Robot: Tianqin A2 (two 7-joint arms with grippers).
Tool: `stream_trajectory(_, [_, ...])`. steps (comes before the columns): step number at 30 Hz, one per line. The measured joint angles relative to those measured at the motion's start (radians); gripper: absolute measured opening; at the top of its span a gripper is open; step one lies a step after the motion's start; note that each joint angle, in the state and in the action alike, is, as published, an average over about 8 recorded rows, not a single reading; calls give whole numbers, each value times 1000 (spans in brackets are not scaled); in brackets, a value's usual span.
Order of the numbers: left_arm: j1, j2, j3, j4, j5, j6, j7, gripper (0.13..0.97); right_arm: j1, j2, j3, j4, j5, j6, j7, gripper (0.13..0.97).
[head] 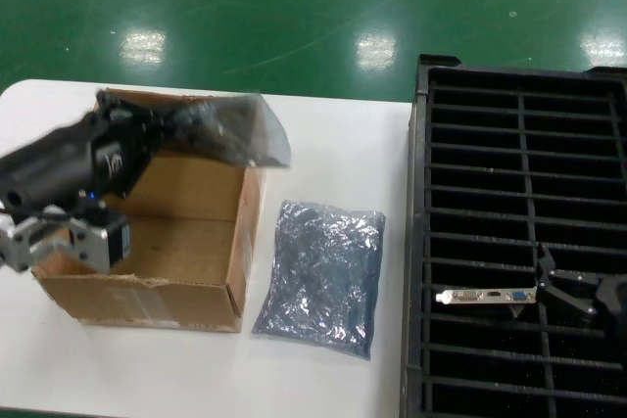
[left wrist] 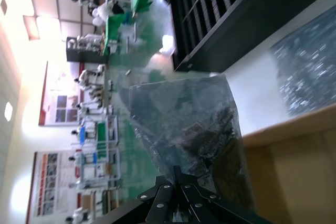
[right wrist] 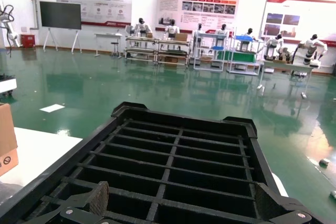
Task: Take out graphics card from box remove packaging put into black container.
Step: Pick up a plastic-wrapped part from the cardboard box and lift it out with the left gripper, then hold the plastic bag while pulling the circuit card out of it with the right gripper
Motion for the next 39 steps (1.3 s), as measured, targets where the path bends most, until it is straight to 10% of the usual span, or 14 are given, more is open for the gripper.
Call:
stream_trajectory(18, [154,34,-61,-63,-211,44,182,140,0,0,0,0,0,0,0,966])
stream_trajectory(39, [166,38,-68,-74,-229,55,186,140,39,-21,-5,36,7,-105,-49,966])
